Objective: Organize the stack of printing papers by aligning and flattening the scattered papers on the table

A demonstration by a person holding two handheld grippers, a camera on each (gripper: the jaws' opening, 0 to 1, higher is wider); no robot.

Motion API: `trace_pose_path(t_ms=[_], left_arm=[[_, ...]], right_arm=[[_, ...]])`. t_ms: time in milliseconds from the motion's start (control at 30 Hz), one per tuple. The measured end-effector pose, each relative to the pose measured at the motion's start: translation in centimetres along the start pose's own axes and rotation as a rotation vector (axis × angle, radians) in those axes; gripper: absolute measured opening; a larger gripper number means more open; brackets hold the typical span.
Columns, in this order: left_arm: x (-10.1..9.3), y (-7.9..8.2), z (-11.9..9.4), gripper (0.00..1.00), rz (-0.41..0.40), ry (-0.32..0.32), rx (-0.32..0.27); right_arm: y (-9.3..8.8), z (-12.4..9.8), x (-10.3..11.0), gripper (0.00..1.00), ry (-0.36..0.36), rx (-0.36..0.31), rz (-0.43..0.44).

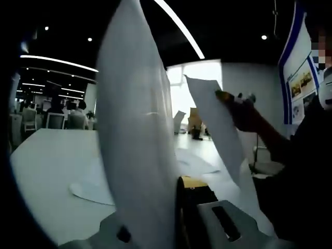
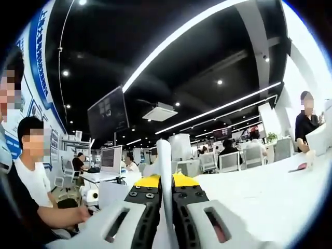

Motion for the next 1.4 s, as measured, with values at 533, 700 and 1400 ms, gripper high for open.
trace_pose_path(t_ms=[533, 700, 1400], left_arm=[[-0.1, 0.0, 0.0, 0.06, 0.001, -0.001, -0.002], [-0.1, 0.0, 0.0, 0.06, 0.001, -0.002, -0.001], [-0.2, 0.1, 0.0, 0.07, -0.013, -0.005, -0.01]], right_arm=[[-0.8, 1.0, 0.7, 0.02, 0.018, 0.01, 0.024], [-0.8, 1.3, 0.8, 0.02, 0.024, 0.009, 0.025], [-2.3, 3.0, 0.7, 0.02, 0.031, 0.042, 0.029]])
Point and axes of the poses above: the point that each gripper's makers call its tool centre point, and the gripper's own axes: z roughly forward along the fingers, x roughly to its left, y roughly out of its top, the point moved 2 cm from there along -z, roughly backward along the fingers, and after that the axes turned 9 degrees about -z, right-handed, at the moved point
